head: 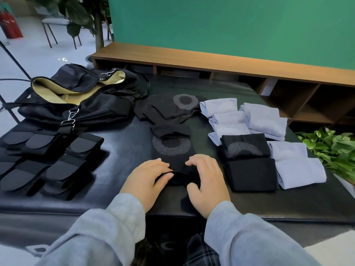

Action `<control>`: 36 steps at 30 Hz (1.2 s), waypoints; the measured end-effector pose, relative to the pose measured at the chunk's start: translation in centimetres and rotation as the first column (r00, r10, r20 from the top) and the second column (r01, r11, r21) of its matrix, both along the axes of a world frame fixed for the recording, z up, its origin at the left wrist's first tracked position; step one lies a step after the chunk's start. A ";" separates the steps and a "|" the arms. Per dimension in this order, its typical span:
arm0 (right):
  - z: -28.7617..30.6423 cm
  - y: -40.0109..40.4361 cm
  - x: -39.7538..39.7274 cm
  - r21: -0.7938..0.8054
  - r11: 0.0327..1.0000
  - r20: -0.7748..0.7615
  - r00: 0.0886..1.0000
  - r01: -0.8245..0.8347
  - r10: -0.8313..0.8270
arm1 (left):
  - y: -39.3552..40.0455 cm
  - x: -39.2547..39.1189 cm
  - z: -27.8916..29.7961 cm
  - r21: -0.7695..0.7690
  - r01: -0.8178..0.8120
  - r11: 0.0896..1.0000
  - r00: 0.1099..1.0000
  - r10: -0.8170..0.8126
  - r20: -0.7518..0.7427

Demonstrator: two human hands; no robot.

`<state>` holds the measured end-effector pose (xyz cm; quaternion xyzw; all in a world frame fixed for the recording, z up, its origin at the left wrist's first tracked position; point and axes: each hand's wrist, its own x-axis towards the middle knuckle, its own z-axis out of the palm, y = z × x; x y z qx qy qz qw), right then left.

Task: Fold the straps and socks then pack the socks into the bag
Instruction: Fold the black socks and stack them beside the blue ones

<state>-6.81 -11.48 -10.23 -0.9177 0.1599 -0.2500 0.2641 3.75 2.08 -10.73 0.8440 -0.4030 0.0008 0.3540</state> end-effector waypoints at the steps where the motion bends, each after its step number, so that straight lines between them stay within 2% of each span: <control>1: 0.2 0.0 -0.1 0.007 1.000 -0.039 0.999 -0.020 0.020 | 0.1 -0.1 0.1 -0.010 -0.018 1.000 1.000 0.018 -0.015; 7: 0.4 0.0 0.5 -0.004 1.000 -0.119 0.993 0.027 -0.028 | 0.1 -0.4 0.7 -0.081 -0.088 0.993 0.988 0.076 -0.137; 11: 0.6 -0.2 0.8 -0.018 0.997 -0.150 0.986 0.072 -0.074 | 0.2 -0.4 0.8 -0.094 -0.060 0.994 0.977 0.039 -0.210; 14: 0.7 -0.2 0.8 0.047 0.992 -0.156 0.982 0.115 -0.107 | 0.1 -0.5 0.8 -0.033 -0.044 0.999 0.973 0.035 -0.226; 17: 0.9 -0.2 0.7 0.130 0.973 -0.206 0.965 0.190 -0.160 | -0.2 -0.5 1.0 -0.050 -0.144 0.988 0.947 0.123 -0.295; 21: 1.0 -0.1 0.7 0.160 0.962 -0.243 0.953 0.223 -0.181 | -0.3 -0.6 1.1 -0.057 -0.240 0.969 0.900 0.200 -0.387; 25: 1.2 0.0 0.8 0.130 0.955 -0.262 0.938 0.268 -0.228 | -0.5 -0.4 0.9 -0.066 -0.274 0.960 0.892 0.228 -0.389; 30: 1.1 0.0 1.0 0.062 0.963 -0.280 0.931 0.262 -0.236 | -0.9 0.0 0.5 -0.078 -0.388 0.918 0.900 0.359 -0.248; 36: 1.2 0.1 0.8 0.099 0.960 -0.265 0.937 0.262 -0.229 | -1.1 0.0 0.5 -0.026 -0.448 0.894 0.877 0.434 -0.204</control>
